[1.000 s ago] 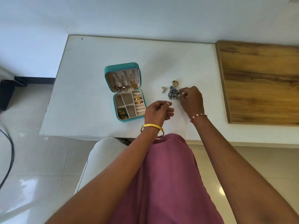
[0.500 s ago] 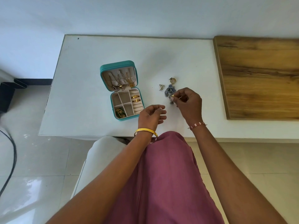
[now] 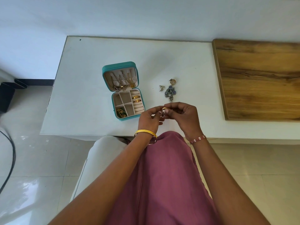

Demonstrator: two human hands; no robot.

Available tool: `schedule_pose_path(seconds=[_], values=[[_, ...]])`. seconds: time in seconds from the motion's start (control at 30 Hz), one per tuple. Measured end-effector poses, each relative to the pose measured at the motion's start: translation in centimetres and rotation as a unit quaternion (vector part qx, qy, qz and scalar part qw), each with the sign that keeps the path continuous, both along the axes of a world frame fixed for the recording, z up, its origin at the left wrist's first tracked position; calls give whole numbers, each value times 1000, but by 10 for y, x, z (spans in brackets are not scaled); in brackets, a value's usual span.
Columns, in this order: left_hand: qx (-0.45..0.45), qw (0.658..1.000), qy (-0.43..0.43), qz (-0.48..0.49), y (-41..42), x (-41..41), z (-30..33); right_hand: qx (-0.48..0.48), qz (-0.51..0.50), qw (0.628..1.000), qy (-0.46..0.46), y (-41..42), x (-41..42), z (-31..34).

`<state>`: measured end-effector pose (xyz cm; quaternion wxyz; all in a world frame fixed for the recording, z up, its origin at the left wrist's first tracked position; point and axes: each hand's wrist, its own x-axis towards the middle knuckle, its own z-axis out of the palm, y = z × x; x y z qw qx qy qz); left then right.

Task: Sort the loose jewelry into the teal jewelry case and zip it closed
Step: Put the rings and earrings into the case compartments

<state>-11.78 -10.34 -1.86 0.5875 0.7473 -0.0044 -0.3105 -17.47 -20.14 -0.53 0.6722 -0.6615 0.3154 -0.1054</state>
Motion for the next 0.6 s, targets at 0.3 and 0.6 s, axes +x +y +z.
schedule_pose_path(seconds=[0.3, 0.6], values=[[53, 995, -46, -68, 9, 6, 5, -6, -13, 1000, 8, -7, 0, 3], [16, 1000, -7, -25, 13, 8, 7, -14, -2, 1000, 16, -9, -1, 1]])
